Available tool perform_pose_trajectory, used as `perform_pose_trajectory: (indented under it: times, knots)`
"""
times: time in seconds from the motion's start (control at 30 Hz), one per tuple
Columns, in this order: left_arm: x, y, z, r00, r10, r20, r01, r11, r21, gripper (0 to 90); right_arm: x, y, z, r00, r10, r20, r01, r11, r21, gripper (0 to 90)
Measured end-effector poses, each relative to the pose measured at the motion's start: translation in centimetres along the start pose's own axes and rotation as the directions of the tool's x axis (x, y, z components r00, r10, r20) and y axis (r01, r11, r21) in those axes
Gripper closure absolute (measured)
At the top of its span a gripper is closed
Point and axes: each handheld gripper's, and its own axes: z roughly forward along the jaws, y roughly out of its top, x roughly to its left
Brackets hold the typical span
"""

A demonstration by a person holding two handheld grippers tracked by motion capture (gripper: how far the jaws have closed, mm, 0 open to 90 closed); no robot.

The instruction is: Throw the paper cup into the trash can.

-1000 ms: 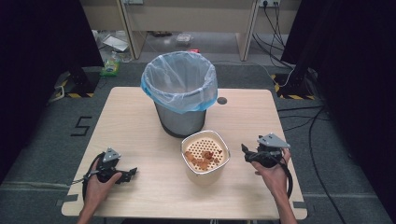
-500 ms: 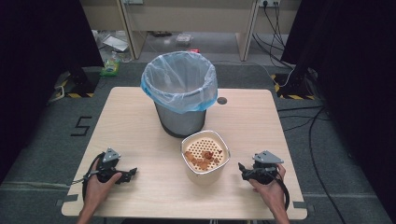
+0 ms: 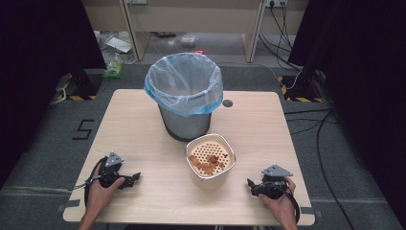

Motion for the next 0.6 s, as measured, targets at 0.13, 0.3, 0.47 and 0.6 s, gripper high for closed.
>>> perform_pose_trajectory:
  times: [0.13,0.3,0.47,0.6]
  knots:
    - [0.0,-0.01,-0.01,1.0,0.0,0.0,0.0,1.0,0.0,0.0,0.07,-0.41,0.21,0.9999,0.009,-0.01,-0.009,1.0,0.023,22.1]
    - [0.0,-0.01,-0.01,1.0,0.0,0.001,0.0,1.0,-0.001,0.0,0.09,-0.49,0.35,0.9998,0.01,-0.019,-0.01,1.0,0.004,24.0]
    - [0.0,-0.03,-0.02,1.0,0.0,0.002,0.0,1.0,-0.001,0.0,0.13,-0.6,0.52,0.9995,0.008,-0.031,-0.009,1.0,-0.009,21.9]
    - [0.0,-0.05,-0.04,1.0,0.0,0.002,0.0,1.0,-0.001,0.0,0.15,-0.6,0.57,0.9995,0.007,-0.031,-0.007,1.0,-0.01,21.2]
